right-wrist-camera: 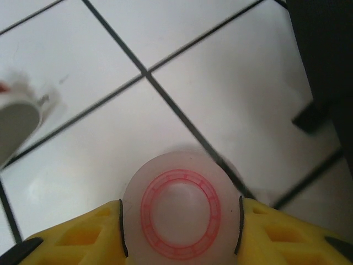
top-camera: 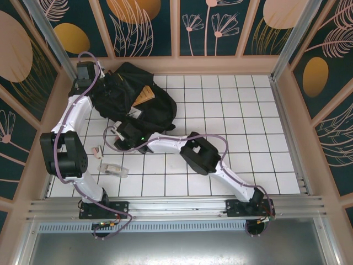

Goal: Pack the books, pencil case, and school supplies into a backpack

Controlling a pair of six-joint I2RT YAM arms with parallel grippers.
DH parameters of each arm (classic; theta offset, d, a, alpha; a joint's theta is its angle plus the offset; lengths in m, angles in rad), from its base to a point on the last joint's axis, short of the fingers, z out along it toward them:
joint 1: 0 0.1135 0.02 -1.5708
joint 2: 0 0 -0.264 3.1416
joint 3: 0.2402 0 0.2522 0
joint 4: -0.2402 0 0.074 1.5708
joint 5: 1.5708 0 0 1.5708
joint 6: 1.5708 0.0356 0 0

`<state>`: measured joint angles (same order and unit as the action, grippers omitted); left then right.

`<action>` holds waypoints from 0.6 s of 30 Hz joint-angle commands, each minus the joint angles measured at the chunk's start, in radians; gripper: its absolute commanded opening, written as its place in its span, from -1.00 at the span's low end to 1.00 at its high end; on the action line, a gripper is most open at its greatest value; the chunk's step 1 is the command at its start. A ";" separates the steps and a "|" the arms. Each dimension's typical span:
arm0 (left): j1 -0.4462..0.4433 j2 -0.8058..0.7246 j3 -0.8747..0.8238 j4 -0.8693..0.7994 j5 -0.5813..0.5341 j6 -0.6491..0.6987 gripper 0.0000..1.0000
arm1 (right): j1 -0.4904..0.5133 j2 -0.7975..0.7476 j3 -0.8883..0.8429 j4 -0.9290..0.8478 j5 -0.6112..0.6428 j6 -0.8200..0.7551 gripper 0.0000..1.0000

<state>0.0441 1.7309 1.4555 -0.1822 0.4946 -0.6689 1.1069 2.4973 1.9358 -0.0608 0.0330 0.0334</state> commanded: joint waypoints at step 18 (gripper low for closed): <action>-0.046 -0.066 -0.014 0.074 0.068 -0.048 -1.00 | -0.089 -0.753 -0.599 0.062 -0.044 0.195 -0.09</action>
<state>0.0128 1.7142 1.4376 -0.1528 0.5369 -0.6937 1.0611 1.8198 1.3472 -0.0151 -0.0269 0.1646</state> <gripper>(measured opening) 0.092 0.455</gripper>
